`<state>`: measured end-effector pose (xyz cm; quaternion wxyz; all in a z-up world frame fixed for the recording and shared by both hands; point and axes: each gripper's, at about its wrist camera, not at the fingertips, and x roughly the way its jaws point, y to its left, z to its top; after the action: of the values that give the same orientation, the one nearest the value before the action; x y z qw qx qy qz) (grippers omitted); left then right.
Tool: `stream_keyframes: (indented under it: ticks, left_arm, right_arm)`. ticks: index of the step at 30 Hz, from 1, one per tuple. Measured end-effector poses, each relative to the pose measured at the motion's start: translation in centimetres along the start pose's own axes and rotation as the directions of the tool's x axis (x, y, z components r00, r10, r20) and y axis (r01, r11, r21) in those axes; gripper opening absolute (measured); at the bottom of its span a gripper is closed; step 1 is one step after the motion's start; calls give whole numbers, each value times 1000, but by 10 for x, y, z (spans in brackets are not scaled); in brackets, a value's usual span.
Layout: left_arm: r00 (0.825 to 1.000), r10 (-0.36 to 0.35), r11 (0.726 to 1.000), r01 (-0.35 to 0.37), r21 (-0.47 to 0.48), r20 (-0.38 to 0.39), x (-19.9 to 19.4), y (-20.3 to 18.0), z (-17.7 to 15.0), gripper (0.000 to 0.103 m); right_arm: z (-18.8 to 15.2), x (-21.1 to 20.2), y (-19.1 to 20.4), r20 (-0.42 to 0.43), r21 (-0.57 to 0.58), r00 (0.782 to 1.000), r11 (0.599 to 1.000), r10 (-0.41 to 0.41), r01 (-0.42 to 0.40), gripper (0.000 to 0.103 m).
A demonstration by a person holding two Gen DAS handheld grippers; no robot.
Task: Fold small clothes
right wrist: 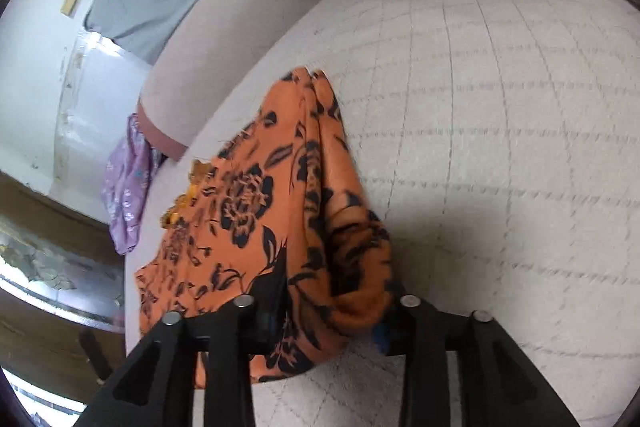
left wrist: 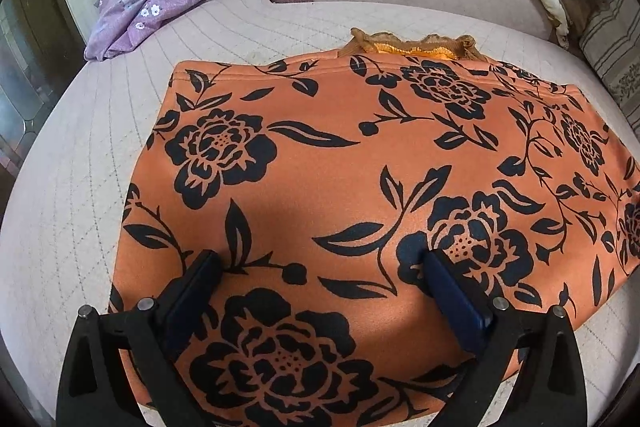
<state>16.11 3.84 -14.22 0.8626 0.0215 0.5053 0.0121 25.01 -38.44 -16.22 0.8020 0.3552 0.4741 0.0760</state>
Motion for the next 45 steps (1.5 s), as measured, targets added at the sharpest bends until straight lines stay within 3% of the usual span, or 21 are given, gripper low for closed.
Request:
stream_keyframes:
  ticks: [3, 7, 13, 14, 15, 16, 19, 20, 22, 23, 24, 25, 27, 31, 34, 35, 36, 37, 39, 41, 45]
  left_arm:
    - [1000, -3, 1000, 3, -2, 12, 2, 0, -1, 102]
    - [1000, 3, 1000, -3, -3, 18, 2, 0, -2, 103]
    - [1000, -1, 1000, 1, -4, 12, 3, 0, -2, 103]
    - [1000, 0, 1000, 0, -5, 11, 3, 0, -2, 103]
    - [1000, 1, 1000, -1, -5, 11, 4, 0, -2, 103]
    - [1000, -1, 1000, 1, -6, 12, 3, 0, -2, 103]
    - [1000, -4, 1000, 4, -4, 21, 5, 0, -2, 103]
    - [1000, 1, 1000, -1, -3, 23, 5, -1, -2, 103]
    - [1000, 0, 1000, 0, -5, 17, 3, 0, -2, 103]
    - [1000, -6, 1000, 6, -9, 15, 3, 1, -2, 103]
    - [1000, -8, 1000, 8, -8, 13, 4, 2, -2, 103]
    - [1000, -5, 1000, 5, -7, 13, 4, 1, -2, 103]
    - [1000, 5, 1000, -5, -11, 13, 4, 0, -2, 103]
    - [1000, 3, 1000, -3, -18, 5, 4, 0, -2, 103]
    - [1000, 3, 1000, -3, -19, -13, 4, 1, 1, 103]
    - [1000, 0, 1000, -1, -21, -23, 4, 1, 3, 103]
    - [999, -2, 1000, 1, -23, -35, 4, 2, 5, 103]
    - [999, -8, 1000, 7, -28, -48, 2, 3, 6, 103]
    - [999, -21, 998, 18, -59, -46, -8, 11, 6, 103]
    - [999, -20, 996, 18, -92, -27, -18, 16, 3, 103]
    - [999, -29, 994, 27, -105, -14, -25, 17, -9, 103]
  right_arm:
    - [16, -22, -5, 71, -2, 997, 1000, -8, 9, 71]
    - [50, -18, -12, 65, 29, 998, 1000, -12, 10, 71]
    - [103, 56, 32, -57, -175, 995, 982, -83, 72, 70]
    - [106, 70, 33, -93, -183, 991, 980, -101, 82, 65]
    - [109, 89, 33, -165, -162, 982, 985, -90, 63, 28]
    - [107, 94, 38, -183, -174, 979, 983, -87, 55, 18]
    - [98, 75, 69, -73, -313, 989, 944, -132, 103, 16]
    - [101, 74, 59, -19, -287, 978, 938, -210, 196, 16]
    - [108, 78, 25, -28, -156, 961, 950, -276, 269, 20]
    - [107, 72, 11, -37, -78, 981, 979, -191, 188, 22]
    - [105, 66, 12, -36, -80, 982, 980, -185, 181, 32]
    - [101, 57, 18, -25, -118, 976, 970, -218, 214, 57]
    - [92, 33, 33, 55, -166, 962, 948, -267, 272, 73]
    - [63, -10, 67, 100, -230, 991, 966, -93, 114, 73]
    - [33, 6, 70, -99, -223, 986, 962, 135, -154, 78]
    - [26, 21, 62, -148, -215, 985, 970, 87, -118, 78]
    - [23, 35, 43, -167, -167, 986, 986, -7, -21, 68]
    - [22, 35, 22, -153, -51, 988, 998, 21, -29, 50]
    - [17, 9, 12, -53, 71, 995, 994, 87, -83, 61]
    - [5, -17, 25, 17, 19, 996, 996, 91, -92, 79]
    - [-55, -44, 21, 20, 51, 992, 990, 128, -129, 82]
